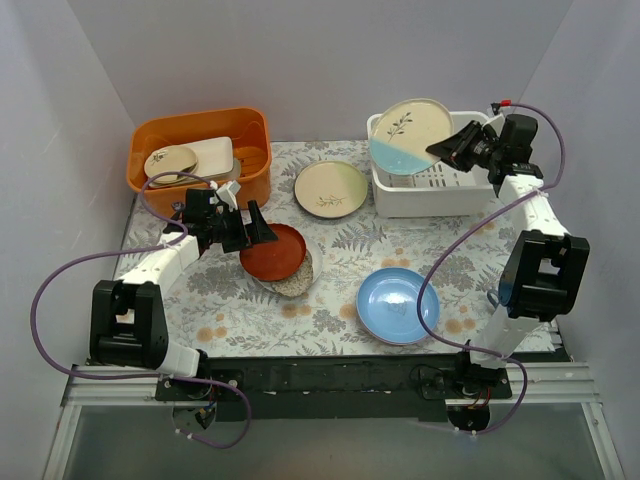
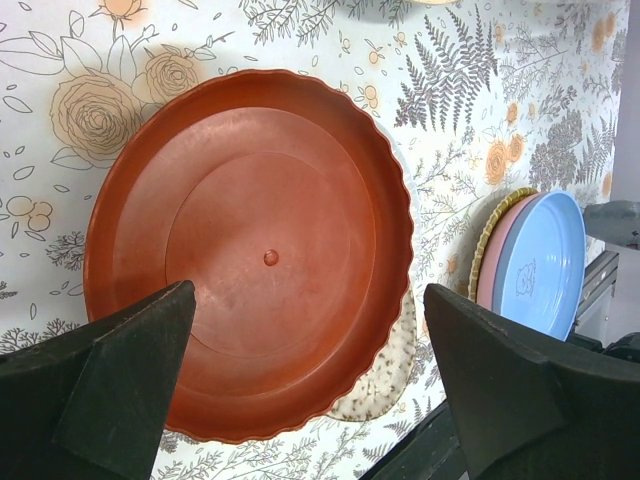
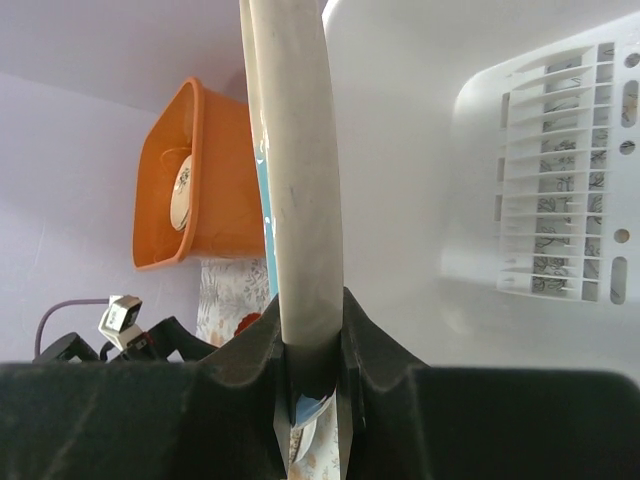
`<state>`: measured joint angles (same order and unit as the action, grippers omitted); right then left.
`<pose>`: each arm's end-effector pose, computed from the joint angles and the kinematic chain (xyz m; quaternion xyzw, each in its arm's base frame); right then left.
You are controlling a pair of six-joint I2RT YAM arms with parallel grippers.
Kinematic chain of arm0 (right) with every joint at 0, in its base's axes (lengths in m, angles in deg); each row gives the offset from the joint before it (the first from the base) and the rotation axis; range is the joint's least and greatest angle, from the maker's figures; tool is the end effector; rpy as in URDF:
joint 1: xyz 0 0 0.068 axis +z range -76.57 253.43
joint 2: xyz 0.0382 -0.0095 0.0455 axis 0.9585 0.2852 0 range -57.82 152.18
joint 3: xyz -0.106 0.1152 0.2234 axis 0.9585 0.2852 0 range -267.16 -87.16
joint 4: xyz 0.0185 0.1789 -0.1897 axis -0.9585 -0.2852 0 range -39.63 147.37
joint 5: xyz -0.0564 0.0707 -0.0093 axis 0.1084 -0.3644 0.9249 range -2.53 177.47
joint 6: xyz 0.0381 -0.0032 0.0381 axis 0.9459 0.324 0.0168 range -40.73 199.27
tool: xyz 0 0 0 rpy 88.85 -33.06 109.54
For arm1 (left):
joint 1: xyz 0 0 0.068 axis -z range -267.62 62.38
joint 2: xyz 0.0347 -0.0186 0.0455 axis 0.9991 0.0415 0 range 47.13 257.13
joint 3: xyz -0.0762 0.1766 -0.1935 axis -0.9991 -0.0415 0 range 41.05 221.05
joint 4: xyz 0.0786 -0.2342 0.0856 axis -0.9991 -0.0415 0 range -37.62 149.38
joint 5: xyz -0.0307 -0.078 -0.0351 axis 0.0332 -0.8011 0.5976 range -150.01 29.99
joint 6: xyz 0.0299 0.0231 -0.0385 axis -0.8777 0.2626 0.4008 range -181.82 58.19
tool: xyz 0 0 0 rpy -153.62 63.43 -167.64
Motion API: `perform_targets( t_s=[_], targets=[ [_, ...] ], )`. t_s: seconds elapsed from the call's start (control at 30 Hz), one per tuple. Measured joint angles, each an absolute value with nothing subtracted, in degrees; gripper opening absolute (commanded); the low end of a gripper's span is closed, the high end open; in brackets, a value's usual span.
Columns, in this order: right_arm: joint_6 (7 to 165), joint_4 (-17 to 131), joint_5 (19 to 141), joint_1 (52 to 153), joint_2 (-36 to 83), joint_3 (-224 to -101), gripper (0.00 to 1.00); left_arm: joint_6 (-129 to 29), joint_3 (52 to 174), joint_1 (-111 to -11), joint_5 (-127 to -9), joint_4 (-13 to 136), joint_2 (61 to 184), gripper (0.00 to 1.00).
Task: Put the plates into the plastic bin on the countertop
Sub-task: Place the plate in the plastic bin.
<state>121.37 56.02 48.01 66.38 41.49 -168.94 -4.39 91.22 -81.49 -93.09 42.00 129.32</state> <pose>0.4101 -0.0279 0.3245 0.1399 0.7780 0.4268 0.4393 0.2874 -0.0504 0.2172 -0.3001 0.8533 -0.4021 0.1421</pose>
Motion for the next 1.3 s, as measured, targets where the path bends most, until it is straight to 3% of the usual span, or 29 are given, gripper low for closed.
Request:
perform_targets(
  t_s=[1.3],
  targets=[
    [114.3,49.6,52.9,65.0,54.9,-176.9,0.01,-4.6,90.6,-81.0,-92.3,41.4,128.9,0.98]
  ],
)
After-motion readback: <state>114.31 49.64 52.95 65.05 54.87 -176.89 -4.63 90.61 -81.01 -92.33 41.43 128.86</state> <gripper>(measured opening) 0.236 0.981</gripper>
